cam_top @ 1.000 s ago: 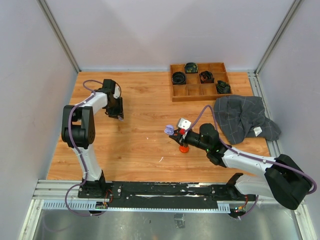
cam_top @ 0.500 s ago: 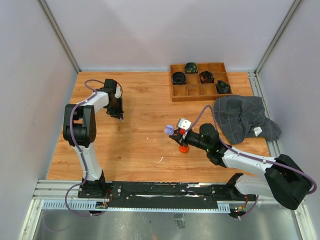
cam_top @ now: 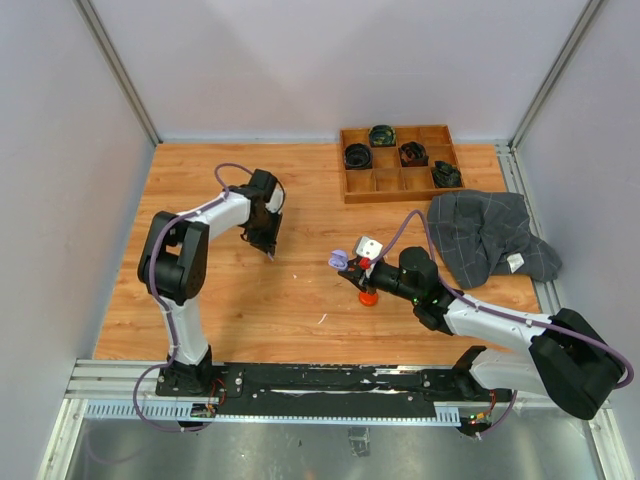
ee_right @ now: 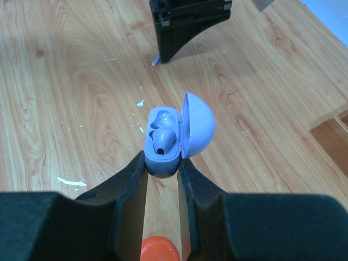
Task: Insert the wireless bluetooth earbuds into the charging case
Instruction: Pick up the earbud from the center of the board.
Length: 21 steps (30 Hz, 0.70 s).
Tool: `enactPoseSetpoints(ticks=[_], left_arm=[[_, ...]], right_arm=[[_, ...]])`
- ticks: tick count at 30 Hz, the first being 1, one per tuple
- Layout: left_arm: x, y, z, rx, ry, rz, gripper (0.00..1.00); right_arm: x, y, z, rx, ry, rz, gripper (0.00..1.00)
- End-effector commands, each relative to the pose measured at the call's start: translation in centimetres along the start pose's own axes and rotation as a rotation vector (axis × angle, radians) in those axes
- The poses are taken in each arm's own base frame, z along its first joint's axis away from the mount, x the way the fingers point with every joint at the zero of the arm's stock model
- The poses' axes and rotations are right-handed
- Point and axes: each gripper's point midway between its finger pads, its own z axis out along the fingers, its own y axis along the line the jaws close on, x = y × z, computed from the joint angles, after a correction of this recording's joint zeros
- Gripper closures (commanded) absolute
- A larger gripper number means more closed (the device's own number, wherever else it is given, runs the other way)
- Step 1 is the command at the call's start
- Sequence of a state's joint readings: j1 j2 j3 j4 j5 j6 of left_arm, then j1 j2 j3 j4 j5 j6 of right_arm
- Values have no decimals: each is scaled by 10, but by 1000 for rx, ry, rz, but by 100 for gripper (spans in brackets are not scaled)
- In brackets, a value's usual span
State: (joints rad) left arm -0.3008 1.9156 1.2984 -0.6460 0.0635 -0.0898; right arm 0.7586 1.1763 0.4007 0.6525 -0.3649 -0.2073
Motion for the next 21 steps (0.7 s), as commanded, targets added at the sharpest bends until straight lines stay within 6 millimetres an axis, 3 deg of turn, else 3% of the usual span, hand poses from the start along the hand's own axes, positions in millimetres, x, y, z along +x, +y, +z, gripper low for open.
enactPoseSetpoints(ticks=[1,7,21], left_arm=[[48,-17,-7,-13,122,77,77],[69,-32,-13,-13,150,79,75],[59,-39,-21,-91,118,-144,51]], right_arm=[[-10,-3,0,13,-29,-3,99],[-13,-3,-2,14,-38,-6,99],[-12,-3,-1,11,-33,2,99]])
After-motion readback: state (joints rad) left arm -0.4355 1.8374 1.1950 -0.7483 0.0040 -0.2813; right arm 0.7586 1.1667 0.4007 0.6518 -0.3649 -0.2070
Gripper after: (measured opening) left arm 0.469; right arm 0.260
